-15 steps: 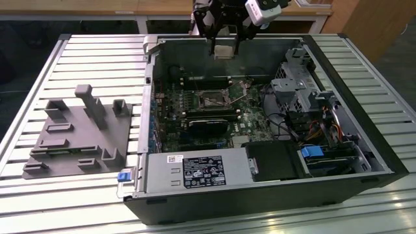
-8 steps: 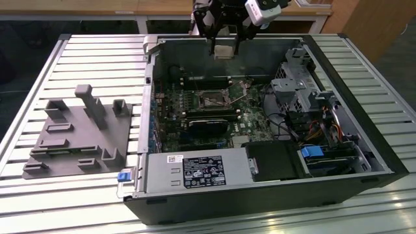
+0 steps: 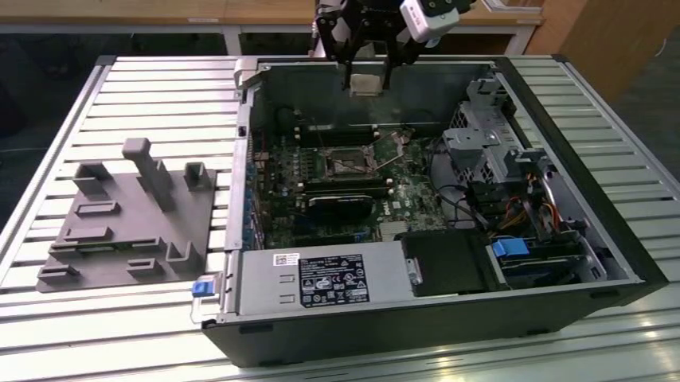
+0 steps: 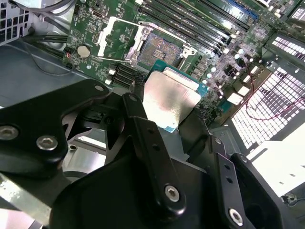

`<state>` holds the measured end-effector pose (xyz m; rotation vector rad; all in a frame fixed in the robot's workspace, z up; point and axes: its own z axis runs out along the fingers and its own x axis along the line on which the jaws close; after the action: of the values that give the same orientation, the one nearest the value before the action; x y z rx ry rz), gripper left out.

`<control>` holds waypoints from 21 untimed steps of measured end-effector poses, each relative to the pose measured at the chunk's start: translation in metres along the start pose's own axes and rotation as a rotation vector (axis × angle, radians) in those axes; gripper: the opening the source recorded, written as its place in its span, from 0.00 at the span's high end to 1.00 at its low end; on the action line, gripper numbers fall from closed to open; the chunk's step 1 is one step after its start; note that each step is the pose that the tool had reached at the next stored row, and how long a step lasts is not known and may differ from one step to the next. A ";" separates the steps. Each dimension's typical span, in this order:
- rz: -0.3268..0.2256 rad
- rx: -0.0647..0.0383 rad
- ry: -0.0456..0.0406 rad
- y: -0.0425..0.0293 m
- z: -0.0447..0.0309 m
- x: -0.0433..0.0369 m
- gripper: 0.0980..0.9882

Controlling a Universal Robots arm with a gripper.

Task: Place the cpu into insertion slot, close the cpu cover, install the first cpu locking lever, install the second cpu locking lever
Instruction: 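Place the cpu into insertion slot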

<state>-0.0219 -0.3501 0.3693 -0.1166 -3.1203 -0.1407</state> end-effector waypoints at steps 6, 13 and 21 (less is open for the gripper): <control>0.012 0.000 -0.0011 -0.0002 0.0003 0.0026 0.50; 0.015 0.000 -0.0013 -0.0003 0.0005 0.0041 0.50; 0.019 0.000 -0.0017 -0.0006 0.0007 0.0067 0.50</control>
<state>-0.0286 -0.3501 0.3687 -0.1469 -3.1198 -0.1410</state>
